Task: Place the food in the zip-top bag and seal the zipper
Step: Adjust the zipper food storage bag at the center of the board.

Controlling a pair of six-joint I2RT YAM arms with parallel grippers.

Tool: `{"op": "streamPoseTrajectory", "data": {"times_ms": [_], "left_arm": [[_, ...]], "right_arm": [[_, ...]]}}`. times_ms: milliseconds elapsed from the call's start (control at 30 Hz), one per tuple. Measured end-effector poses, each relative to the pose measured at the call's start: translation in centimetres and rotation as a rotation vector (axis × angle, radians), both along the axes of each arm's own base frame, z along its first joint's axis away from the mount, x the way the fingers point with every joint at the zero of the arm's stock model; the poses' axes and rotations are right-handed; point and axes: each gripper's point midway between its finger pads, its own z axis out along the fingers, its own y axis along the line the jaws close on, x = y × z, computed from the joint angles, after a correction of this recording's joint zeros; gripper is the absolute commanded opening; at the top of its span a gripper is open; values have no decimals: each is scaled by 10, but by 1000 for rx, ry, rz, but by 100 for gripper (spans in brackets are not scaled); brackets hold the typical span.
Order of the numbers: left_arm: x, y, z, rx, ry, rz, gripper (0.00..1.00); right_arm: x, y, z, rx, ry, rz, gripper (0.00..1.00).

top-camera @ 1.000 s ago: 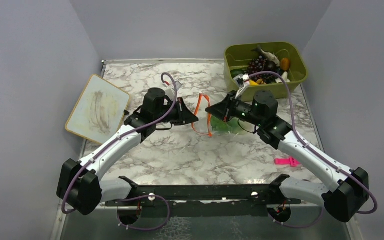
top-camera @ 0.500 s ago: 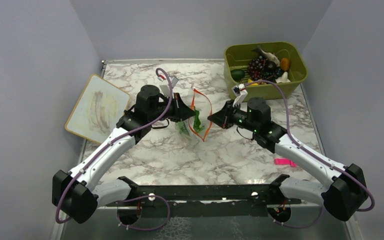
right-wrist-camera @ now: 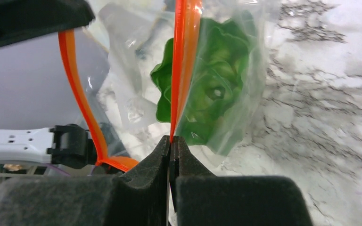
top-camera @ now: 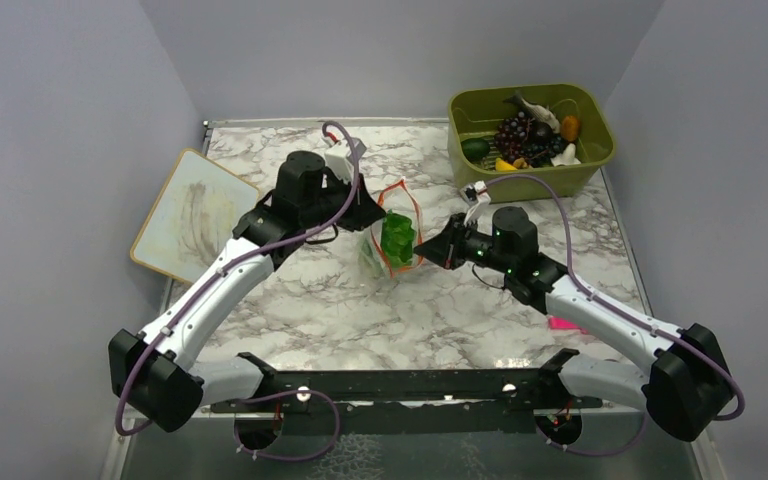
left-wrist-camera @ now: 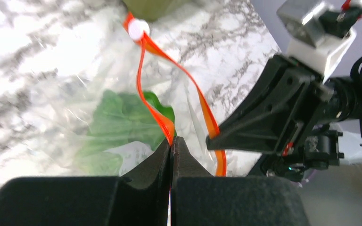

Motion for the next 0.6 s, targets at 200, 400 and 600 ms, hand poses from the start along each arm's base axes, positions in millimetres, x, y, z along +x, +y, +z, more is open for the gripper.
{"op": "streamPoseTrajectory", "data": {"times_ms": [200, 400, 600], "left_arm": [[19, 1, 51, 32, -159, -7, 0], [10, 7, 23, 99, -170, -49, 0], [-3, 16, -42, 186, -41, -69, 0]], "right_arm": [[-2, 18, 20, 119, -2, 69, 1], [-3, 21, 3, 123, 38, 75, 15], [-6, 19, -24, 90, 92, 71, 29]]}}
